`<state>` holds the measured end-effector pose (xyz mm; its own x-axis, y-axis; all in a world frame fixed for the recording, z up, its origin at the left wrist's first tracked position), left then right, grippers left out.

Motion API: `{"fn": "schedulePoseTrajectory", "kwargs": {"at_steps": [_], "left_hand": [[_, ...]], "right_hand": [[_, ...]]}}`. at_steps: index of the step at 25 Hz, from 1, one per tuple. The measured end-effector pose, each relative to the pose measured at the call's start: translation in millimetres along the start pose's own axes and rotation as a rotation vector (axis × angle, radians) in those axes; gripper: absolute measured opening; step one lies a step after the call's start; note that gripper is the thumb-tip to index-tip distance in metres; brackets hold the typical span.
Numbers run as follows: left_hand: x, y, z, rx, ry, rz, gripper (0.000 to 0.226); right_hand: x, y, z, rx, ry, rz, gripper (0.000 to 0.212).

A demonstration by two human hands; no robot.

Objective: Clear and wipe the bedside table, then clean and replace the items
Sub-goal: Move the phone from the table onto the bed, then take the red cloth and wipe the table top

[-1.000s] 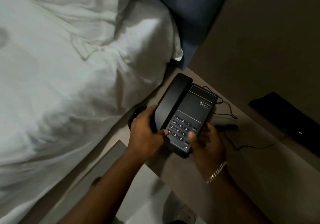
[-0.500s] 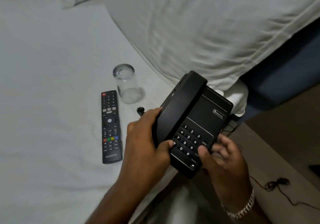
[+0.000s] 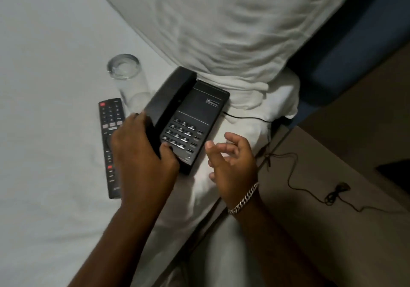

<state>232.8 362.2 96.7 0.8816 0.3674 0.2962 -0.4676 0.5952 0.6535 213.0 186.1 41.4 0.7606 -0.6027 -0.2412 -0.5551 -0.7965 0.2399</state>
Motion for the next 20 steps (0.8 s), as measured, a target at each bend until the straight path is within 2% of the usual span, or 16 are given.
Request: {"fn": "schedulePoseTrajectory", "kwargs": {"at_steps": [2,4,10,13,16,20], "left_hand": [[-33.9,-0.6,26.6,-0.005,-0.059,0.043,0.057],[-83.3,-19.0,65.1,-0.103,-0.124,-0.003,0.058],[-272.3,-111.9,192.2,-0.395,-0.175,-0.497,0.042],[-366.7,-141.7,245.2,-0.445,-0.199,-0.695,0.039],[-482.3,-165.3,303.9,-0.466,-0.28,-0.883,0.036],[-608.5,-191.7,345.7,-0.391,-0.311,-1.114,0.031]], "right_hand": [[-1.2,38.3,3.8,0.009,0.014,0.033,0.03],[-1.5,102.0,14.1,-0.024,0.036,0.093,0.022],[-18.4,336.8,77.8,-0.128,0.02,0.359,0.016],[-38.9,440.4,110.0,-0.124,-0.044,0.456,0.016],[-72.4,564.3,146.1,-0.129,-0.055,0.662,0.018],[-118.7,685.6,188.5,-0.259,-0.063,0.949,0.021]]}}
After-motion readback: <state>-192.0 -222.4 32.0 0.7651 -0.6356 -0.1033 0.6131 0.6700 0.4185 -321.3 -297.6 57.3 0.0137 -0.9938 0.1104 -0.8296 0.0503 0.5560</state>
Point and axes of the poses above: each hand's wrist, its own x-axis towards the middle knuckle, its own y-axis out of the back of the hand, z = x × y, the point moved 6 cm from there along x, towards the middle knuckle, and after that the axes turned 10 degrees about z, right-handed, at the moved point
